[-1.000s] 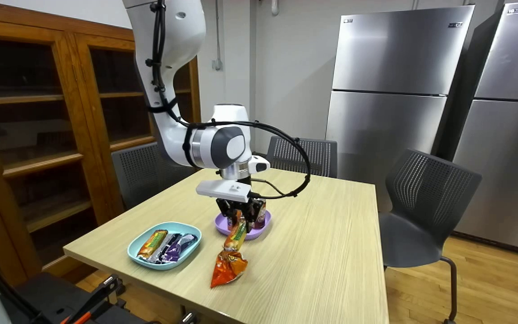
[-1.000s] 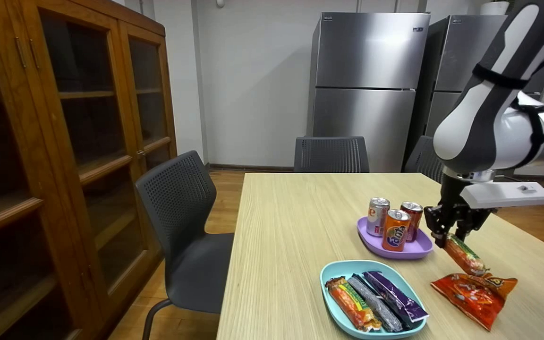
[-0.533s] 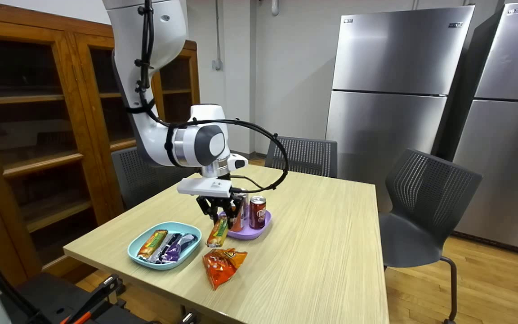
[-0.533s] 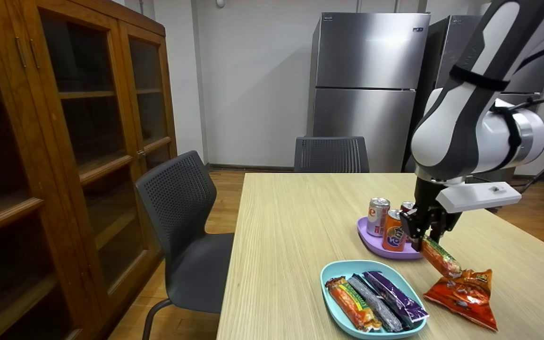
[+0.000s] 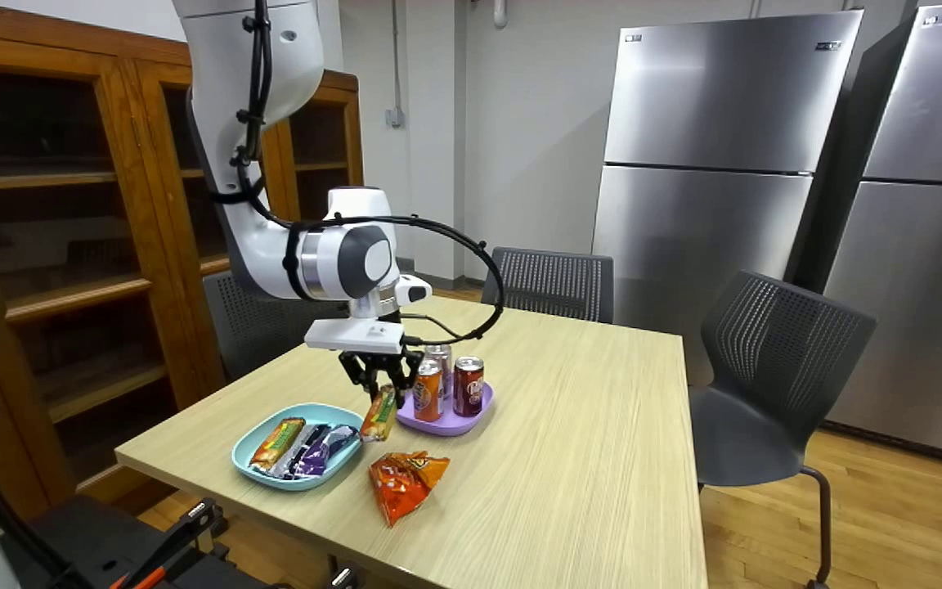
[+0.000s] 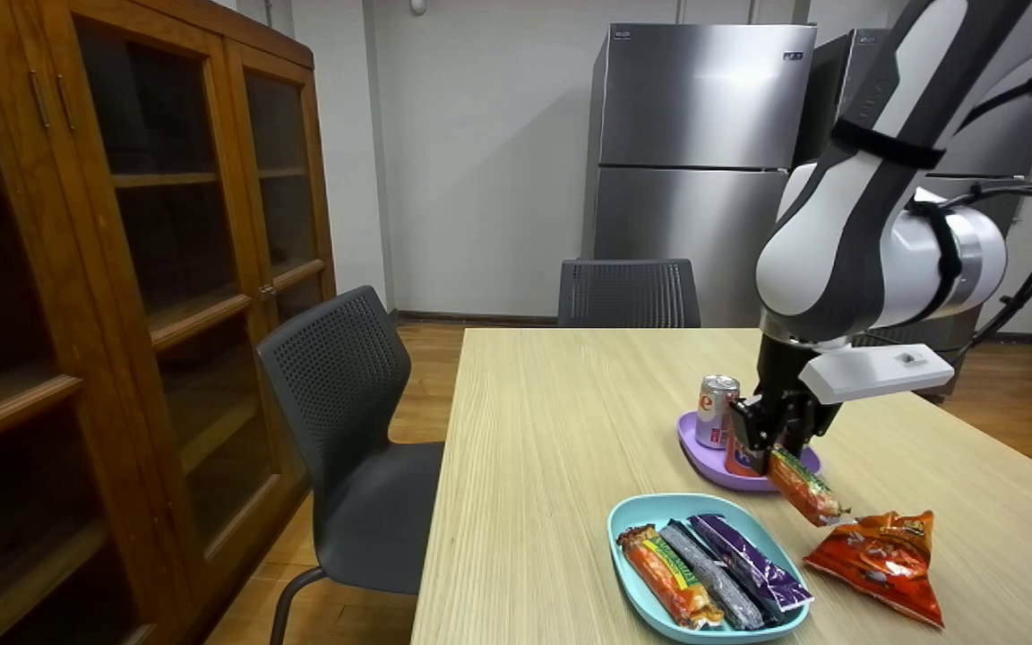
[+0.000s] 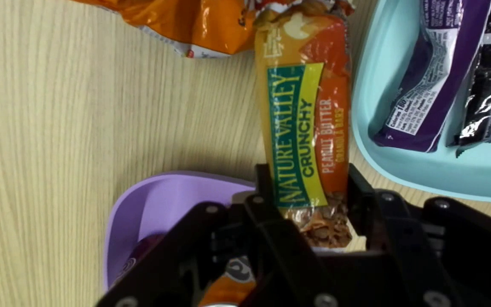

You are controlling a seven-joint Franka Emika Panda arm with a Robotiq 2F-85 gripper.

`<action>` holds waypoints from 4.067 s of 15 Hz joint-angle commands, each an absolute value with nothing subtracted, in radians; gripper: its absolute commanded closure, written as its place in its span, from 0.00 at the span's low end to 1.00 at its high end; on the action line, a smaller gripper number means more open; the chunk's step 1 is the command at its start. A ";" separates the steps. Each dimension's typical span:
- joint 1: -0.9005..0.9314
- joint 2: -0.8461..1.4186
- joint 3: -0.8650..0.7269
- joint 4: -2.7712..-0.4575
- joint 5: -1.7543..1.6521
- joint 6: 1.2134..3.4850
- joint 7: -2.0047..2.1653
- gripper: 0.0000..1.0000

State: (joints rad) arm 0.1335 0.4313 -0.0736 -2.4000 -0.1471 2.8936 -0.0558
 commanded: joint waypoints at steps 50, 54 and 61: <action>-0.026 0.302 0.218 -2.533 -0.059 2.982 -0.209 0.00; -0.136 0.244 0.272 -2.578 0.006 3.041 -0.278 0.00; -0.303 0.231 0.361 -2.584 0.074 3.091 -0.367 0.00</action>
State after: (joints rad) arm -0.3068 0.2301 0.3637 -2.5848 0.0750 3.0916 -0.3691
